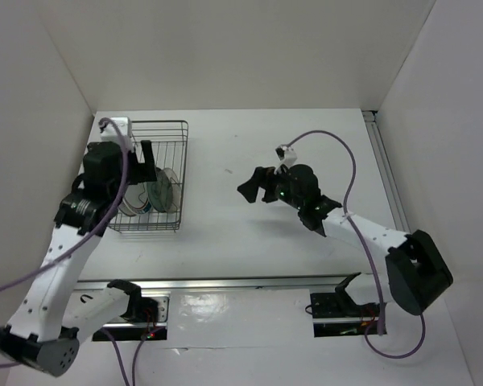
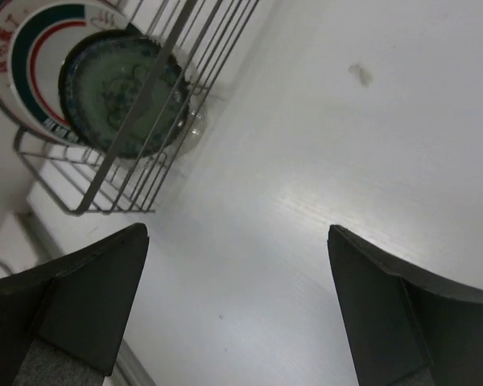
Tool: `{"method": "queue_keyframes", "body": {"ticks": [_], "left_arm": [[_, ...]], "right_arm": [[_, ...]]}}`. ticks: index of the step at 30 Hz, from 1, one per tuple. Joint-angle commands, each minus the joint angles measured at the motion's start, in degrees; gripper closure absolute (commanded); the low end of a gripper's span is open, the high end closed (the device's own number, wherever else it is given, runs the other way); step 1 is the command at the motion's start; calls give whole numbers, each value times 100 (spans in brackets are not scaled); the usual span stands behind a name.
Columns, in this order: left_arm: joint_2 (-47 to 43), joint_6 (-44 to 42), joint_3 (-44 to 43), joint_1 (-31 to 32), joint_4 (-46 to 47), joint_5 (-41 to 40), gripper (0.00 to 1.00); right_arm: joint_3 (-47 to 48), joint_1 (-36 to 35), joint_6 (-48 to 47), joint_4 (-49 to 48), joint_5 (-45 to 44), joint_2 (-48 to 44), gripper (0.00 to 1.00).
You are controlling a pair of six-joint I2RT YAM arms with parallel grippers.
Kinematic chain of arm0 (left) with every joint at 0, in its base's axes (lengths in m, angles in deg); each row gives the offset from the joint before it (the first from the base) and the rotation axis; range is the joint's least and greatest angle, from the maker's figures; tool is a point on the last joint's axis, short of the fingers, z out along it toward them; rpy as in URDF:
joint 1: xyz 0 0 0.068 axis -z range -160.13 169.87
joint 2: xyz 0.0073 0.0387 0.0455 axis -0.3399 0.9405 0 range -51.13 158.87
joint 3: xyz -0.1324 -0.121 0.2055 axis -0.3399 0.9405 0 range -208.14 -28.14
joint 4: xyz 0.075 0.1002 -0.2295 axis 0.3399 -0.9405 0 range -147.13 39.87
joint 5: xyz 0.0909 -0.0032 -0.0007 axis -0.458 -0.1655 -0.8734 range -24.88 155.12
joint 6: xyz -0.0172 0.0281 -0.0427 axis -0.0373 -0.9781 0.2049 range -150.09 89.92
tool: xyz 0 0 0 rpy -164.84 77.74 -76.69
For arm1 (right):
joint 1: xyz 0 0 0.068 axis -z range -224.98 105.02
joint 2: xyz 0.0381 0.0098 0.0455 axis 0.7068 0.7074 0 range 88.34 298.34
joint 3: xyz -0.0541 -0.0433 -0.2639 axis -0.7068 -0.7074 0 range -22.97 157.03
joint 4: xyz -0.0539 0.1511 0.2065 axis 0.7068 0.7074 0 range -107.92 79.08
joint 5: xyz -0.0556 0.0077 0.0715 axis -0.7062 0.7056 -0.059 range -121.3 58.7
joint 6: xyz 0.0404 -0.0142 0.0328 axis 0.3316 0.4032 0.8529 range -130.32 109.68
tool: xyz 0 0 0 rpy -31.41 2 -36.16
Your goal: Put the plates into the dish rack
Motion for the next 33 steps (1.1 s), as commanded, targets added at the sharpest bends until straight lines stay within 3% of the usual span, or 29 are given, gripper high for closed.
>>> {"method": "queue_keyframes", "body": {"ticks": [1, 4, 6, 11, 14, 17, 23, 33], "left_arm": [[-537, 262, -44, -76, 411, 823, 0], [-931, 262, -195, -76, -107, 893, 0], [-1317, 516, 278, -76, -178, 832, 0], [-2540, 781, 1735, -76, -178, 1042, 0], [-2944, 957, 1941, -6, -56, 1216, 0], [-3244, 991, 2063, -6, 58, 1061, 0], [-3113, 939, 2117, -6, 121, 1674, 0], [-3139, 939, 2169, -6, 173, 1815, 0]], "right_arm": [[1245, -746, -1021, 2491, -2393, -735, 1], [2204, -1099, -1137, 3934, -3479, -903, 1], [2643, -1512, -1041, 4492, -4472, -1105, 1], [3005, -2514, -575, 5943, -6222, -1622, 1], [3006, -3032, -398, 6470, -6828, -2087, 1], [2953, -3175, -196, 6805, -7024, -2684, 1], [2584, -3175, -407, 6753, -6972, -3723, 1], [2522, -3175, -354, 7026, -7429, -3189, 1]]}}
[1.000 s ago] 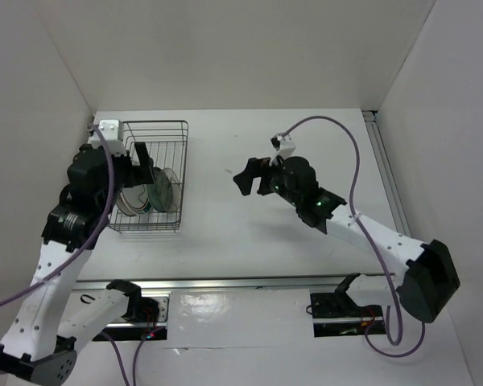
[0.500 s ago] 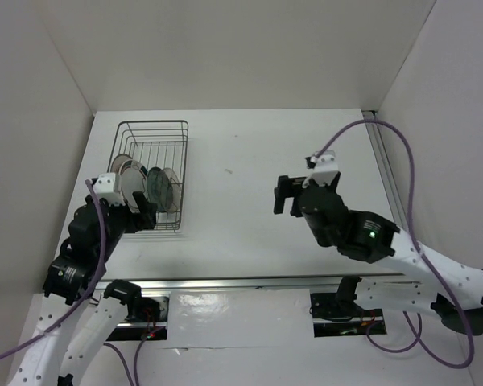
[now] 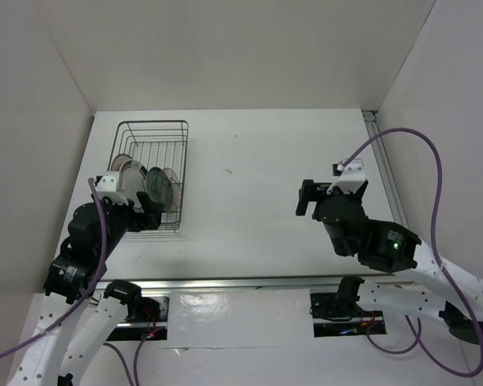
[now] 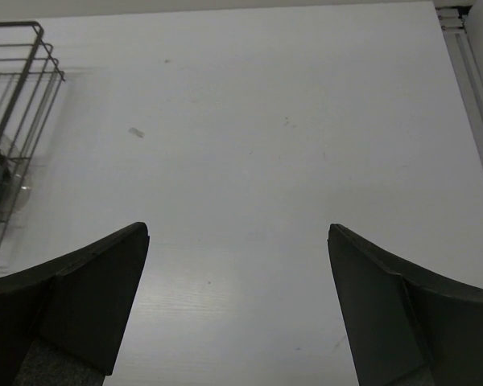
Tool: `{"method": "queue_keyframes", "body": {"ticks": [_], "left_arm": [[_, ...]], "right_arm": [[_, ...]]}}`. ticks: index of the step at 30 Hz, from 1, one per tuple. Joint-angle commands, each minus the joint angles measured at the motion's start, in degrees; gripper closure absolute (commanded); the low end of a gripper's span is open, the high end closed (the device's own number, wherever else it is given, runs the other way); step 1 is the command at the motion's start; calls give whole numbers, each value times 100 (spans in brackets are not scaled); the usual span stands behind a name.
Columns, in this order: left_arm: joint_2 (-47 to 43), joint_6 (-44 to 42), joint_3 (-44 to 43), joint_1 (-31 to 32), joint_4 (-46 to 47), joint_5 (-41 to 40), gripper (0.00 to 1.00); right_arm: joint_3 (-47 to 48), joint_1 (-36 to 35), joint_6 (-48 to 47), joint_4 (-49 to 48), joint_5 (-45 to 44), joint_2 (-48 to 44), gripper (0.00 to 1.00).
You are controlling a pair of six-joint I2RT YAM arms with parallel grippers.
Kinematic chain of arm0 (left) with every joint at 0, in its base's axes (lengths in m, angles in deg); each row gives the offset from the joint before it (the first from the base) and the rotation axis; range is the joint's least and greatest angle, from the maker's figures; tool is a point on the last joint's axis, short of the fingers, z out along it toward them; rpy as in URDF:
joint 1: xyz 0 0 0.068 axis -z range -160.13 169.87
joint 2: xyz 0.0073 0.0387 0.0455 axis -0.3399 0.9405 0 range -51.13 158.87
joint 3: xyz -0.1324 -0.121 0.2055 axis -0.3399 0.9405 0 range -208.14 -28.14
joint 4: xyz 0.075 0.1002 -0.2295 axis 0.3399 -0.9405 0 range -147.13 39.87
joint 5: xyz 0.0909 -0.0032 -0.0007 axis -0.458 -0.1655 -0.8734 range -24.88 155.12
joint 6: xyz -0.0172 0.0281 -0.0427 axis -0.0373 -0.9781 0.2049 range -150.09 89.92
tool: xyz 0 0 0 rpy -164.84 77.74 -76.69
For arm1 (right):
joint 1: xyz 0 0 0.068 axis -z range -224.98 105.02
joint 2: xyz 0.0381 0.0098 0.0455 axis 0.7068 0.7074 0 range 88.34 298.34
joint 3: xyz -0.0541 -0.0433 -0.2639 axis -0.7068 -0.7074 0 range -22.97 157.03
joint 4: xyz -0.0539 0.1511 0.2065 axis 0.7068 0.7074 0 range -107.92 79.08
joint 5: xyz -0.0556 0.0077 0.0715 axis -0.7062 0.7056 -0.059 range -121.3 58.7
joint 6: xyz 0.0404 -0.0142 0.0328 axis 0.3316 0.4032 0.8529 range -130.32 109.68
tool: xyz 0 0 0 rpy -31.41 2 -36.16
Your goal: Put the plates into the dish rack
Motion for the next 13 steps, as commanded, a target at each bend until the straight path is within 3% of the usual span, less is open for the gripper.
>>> {"method": "queue_keyframes", "body": {"ticks": [1, 13], "left_arm": [[30, 117, 3, 9, 261, 157, 0], [242, 64, 3, 9, 261, 315, 0]], "right_arm": [[-113, -32, 43, 110, -325, 158, 1], [-167, -32, -9, -4, -325, -211, 1]]}}
